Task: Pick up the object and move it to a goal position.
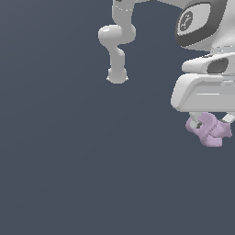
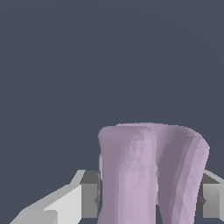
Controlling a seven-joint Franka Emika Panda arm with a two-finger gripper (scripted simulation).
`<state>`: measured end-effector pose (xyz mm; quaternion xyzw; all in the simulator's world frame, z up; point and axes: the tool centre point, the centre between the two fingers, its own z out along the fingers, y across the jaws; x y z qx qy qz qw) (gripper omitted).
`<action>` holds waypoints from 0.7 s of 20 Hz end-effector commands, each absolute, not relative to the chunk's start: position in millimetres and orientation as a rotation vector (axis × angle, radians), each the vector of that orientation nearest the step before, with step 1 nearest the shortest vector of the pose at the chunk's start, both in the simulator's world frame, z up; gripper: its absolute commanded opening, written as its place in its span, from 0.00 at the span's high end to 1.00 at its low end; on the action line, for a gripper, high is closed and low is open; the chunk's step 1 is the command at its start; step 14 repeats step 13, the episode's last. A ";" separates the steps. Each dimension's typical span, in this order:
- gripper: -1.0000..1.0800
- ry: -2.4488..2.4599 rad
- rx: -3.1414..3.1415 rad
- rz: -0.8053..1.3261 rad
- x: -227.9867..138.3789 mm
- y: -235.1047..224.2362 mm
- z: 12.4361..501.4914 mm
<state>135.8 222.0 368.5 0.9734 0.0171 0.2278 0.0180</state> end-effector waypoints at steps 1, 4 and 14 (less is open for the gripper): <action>1.00 0.047 3.015 0.730 138.1 229.7 379.9; 1.00 0.045 3.009 0.746 139.7 235.9 388.5; 1.00 0.046 3.006 0.751 140.7 237.9 391.4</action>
